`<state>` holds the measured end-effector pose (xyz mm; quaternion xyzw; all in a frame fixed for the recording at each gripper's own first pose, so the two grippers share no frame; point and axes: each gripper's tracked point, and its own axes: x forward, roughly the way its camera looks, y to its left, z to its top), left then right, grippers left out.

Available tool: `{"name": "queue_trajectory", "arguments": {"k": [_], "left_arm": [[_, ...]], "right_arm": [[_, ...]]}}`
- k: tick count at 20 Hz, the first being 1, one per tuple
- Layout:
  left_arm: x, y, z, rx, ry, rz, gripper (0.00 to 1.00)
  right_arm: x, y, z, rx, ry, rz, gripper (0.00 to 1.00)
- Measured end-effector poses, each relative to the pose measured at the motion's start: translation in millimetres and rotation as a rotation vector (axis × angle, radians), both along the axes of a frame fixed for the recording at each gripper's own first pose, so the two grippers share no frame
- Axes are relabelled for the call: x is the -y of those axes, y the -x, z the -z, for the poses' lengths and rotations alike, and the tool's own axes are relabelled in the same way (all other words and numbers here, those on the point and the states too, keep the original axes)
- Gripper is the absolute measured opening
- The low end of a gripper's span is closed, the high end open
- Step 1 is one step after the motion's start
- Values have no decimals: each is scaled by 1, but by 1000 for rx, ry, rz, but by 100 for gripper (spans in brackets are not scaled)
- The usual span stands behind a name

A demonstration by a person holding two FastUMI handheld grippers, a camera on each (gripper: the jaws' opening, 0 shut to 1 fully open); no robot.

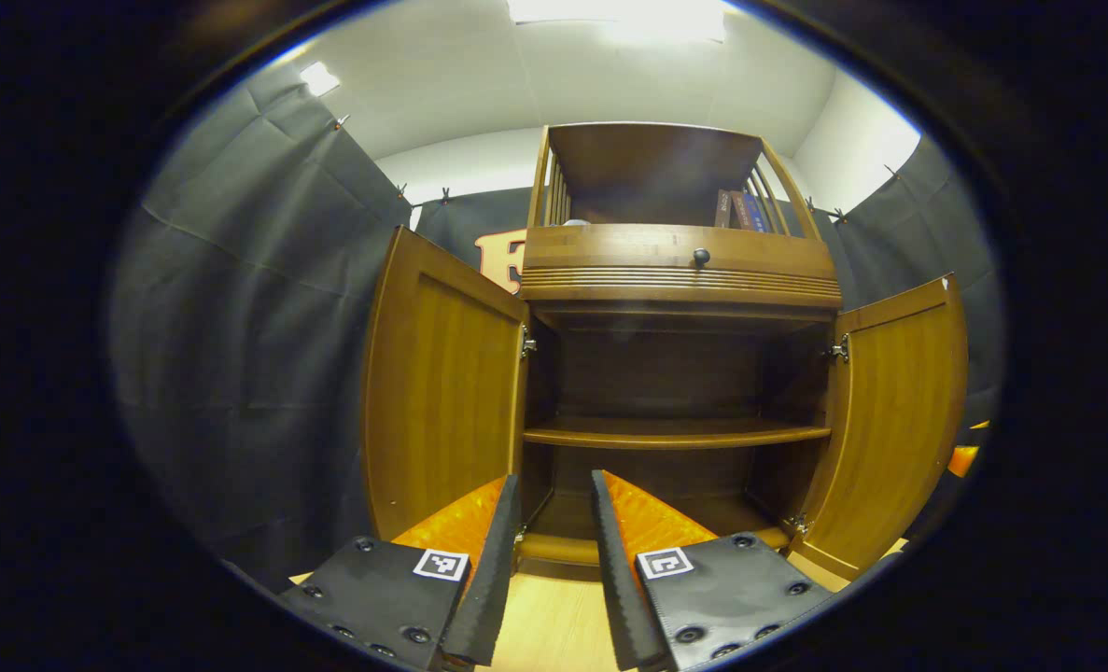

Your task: Open the right door of the double-door shoe cabinet with the right hand, and open the left door with the left hand.

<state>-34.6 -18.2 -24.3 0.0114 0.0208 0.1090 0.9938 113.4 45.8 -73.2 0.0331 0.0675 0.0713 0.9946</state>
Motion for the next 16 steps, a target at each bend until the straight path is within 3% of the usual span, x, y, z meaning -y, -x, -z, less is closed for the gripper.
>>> {"name": "queue_trajectory", "arguments": {"k": [6, 11, 16], "left_arm": [[14, -14, 21, -18, -34, 71, 77], [-2, -12, 33, -39, 4, 44, 100], [-11, -12, 37, -53, -6, 29, 94]], "right_arm": [[-2, 0, 1, -2, -15, 4, 93], [0, 0, 4, -4, -19, 23, 93], [1, 0, 5, -8, -13, 29, 93]]}}
